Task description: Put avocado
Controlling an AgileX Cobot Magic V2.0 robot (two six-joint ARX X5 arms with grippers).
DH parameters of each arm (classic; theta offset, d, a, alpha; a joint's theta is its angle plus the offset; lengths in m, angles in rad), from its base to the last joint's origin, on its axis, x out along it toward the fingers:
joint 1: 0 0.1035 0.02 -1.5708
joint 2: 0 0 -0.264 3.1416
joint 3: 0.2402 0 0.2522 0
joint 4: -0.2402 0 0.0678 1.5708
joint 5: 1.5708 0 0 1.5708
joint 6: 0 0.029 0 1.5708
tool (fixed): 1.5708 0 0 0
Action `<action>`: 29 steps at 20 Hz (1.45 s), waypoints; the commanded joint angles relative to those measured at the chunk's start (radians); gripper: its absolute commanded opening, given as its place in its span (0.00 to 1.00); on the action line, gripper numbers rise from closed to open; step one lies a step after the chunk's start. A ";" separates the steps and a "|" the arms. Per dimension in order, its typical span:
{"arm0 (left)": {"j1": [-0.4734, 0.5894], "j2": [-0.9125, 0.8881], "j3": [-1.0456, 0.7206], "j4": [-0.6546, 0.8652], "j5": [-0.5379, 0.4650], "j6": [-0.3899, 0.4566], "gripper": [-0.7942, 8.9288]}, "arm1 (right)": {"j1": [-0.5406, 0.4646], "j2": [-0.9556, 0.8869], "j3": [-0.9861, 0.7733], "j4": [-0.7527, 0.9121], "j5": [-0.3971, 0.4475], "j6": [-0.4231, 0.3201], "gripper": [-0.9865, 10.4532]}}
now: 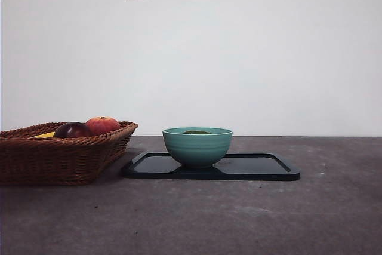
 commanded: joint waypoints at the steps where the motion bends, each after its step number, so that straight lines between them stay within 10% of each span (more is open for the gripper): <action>1: -0.010 0.000 0.006 0.015 -0.002 -0.002 0.63 | 0.025 -0.117 -0.151 0.077 0.002 0.055 0.56; 10: -0.010 0.000 0.006 0.015 -0.002 -0.002 0.63 | 0.045 -0.565 -0.410 0.103 -0.056 0.095 0.56; 20: -0.010 0.000 0.006 0.014 -0.002 -0.002 0.61 | 0.045 -0.586 -0.410 0.106 -0.060 0.094 0.55; 23: -0.010 0.000 0.006 0.014 -0.002 -0.003 0.07 | 0.045 -0.586 -0.410 0.106 -0.058 0.084 0.10; 29: -0.010 0.000 0.006 0.015 -0.003 -0.002 0.10 | 0.045 -0.586 -0.410 0.107 -0.051 0.080 0.10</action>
